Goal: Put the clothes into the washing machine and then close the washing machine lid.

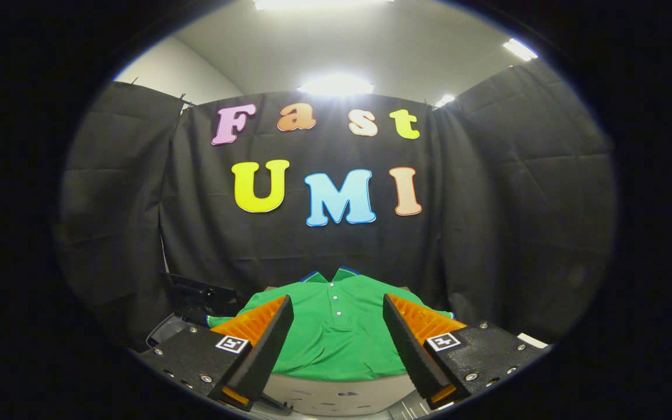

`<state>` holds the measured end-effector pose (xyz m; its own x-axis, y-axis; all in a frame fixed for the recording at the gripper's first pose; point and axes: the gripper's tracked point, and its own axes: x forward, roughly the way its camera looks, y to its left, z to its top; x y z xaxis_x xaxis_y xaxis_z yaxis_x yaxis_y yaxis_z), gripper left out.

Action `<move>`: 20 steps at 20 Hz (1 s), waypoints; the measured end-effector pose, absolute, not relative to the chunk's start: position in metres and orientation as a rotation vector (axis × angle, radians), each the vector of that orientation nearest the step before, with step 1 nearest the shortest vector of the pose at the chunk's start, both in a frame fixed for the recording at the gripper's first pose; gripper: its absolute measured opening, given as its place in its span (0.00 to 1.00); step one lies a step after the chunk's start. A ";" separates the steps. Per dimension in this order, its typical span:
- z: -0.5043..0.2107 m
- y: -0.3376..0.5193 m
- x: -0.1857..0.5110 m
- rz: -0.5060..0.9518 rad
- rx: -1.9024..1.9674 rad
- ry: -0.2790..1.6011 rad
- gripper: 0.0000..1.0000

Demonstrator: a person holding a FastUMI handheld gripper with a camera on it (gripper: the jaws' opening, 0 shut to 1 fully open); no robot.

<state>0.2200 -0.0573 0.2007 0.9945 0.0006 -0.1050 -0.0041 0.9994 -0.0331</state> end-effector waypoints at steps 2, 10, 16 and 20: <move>0.194 -0.060 0.248 0.019 -0.027 0.146 0.95; 0.150 -0.062 0.337 0.061 -0.006 0.304 0.95; 0.111 -0.064 0.383 0.075 -0.024 0.434 0.95; 0.094 -0.068 0.398 0.087 -0.033 0.511 0.95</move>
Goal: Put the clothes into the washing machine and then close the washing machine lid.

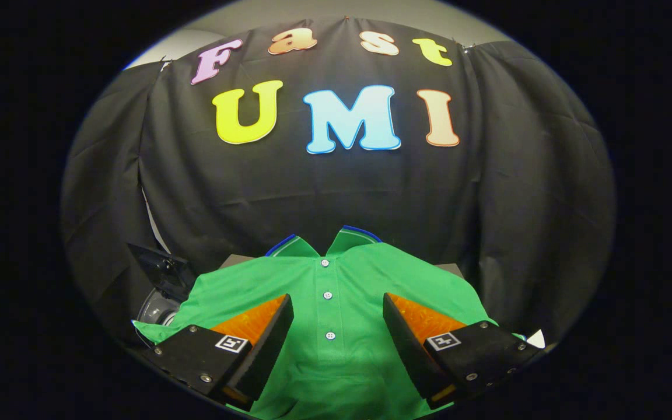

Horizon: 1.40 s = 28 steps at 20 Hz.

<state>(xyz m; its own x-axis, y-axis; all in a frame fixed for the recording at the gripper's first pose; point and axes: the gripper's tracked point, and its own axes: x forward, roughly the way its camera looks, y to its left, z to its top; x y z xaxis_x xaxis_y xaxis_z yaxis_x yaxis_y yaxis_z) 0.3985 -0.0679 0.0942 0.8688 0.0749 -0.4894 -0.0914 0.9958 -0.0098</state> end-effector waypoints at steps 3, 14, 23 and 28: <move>0.076 -0.059 0.401 0.140 0.001 0.611 0.96; 0.049 -0.051 0.391 0.155 -0.088 0.702 0.70; 0.072 -0.031 0.383 0.219 0.061 0.664 0.00; 0.126 -0.009 0.371 0.242 0.121 0.539 0.00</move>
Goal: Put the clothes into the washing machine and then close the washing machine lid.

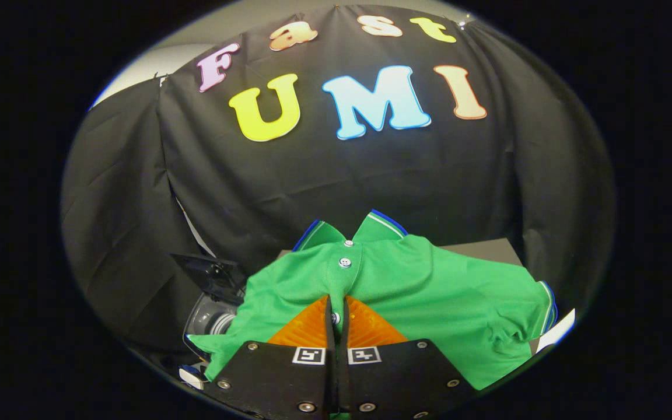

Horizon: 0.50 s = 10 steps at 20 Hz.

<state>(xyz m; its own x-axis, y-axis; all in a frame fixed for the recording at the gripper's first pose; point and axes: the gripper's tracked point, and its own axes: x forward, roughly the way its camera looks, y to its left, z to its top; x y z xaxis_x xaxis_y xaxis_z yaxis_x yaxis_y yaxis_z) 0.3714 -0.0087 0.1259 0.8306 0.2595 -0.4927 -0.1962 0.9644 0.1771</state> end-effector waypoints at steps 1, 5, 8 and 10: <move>0.135 -0.004 0.370 0.246 0.132 0.524 0.00; 0.166 0.025 0.361 0.264 0.212 0.453 0.00; 0.185 0.049 0.352 0.280 0.237 0.413 0.00; 0.196 0.065 0.346 0.291 0.239 0.388 0.00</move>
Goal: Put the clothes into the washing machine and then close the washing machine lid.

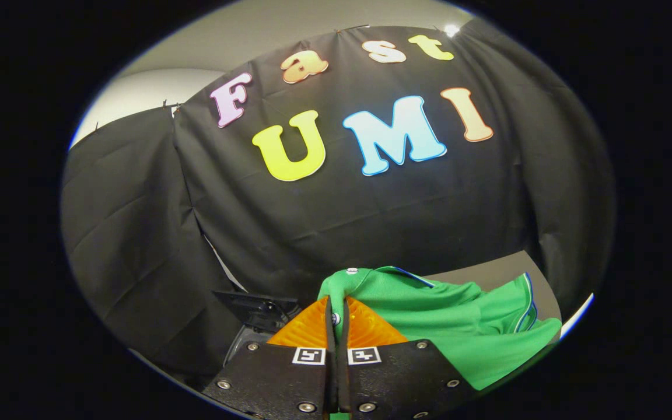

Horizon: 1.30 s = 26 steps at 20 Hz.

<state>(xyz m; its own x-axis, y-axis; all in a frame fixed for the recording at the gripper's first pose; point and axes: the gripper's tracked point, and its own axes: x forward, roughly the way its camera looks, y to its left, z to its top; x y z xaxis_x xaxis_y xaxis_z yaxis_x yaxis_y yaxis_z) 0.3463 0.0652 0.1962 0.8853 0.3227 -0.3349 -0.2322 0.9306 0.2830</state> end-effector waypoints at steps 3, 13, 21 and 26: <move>0.211 0.093 0.337 0.319 0.243 0.360 0.00; 0.218 0.193 0.316 0.409 0.251 0.346 0.00; 0.207 0.268 0.307 0.485 0.250 0.358 0.00; 0.192 0.304 0.305 0.512 0.228 0.378 0.00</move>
